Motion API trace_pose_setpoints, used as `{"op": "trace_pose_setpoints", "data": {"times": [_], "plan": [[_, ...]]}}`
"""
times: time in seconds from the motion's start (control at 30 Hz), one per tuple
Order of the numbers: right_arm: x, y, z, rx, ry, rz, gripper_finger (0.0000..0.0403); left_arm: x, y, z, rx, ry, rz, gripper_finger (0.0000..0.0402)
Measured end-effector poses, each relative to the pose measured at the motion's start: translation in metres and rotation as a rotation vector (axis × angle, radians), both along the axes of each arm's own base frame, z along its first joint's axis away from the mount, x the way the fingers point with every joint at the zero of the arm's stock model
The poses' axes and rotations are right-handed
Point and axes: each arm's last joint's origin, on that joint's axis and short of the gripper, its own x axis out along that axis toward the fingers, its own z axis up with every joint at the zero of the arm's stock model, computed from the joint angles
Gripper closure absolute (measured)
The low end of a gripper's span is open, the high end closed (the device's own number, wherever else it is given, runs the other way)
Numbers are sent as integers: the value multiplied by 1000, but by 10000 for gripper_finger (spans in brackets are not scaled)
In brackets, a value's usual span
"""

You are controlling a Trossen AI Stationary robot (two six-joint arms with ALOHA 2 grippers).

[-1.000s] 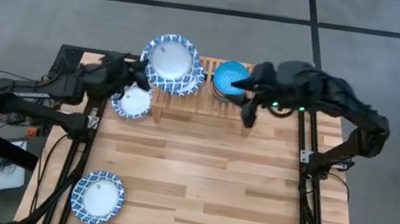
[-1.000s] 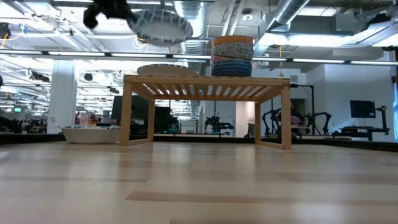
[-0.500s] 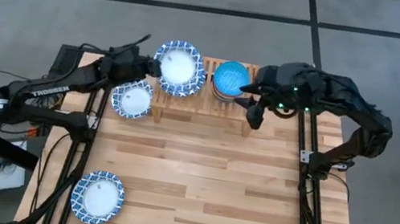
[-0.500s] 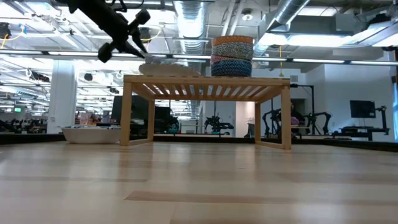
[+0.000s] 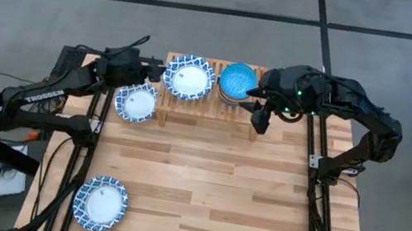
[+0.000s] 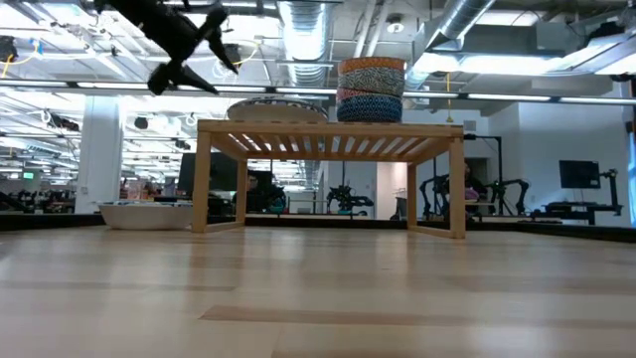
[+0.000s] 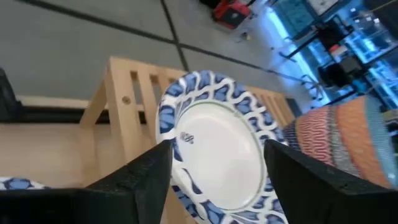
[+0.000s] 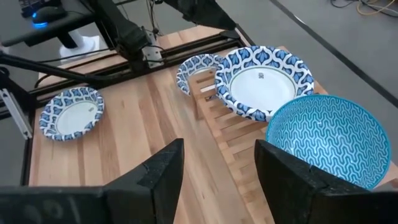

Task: Place and stack bowls onto a shelf
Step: Stack the bottom white patterned bowl on top of the white patterned bowl on the shelf

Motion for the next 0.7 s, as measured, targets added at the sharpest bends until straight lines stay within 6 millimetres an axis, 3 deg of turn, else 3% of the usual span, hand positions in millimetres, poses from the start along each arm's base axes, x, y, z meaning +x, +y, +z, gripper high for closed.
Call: {"op": "trace_pose_setpoints", "data": {"times": [0.4,0.7], "plan": [[5,-8,0,5,-41,-34,182,-25,-34,12,91,75,-18,170],[28,-3,-9,58,-64,3,182,-17,-74,13,142,103,-189,204]]}}
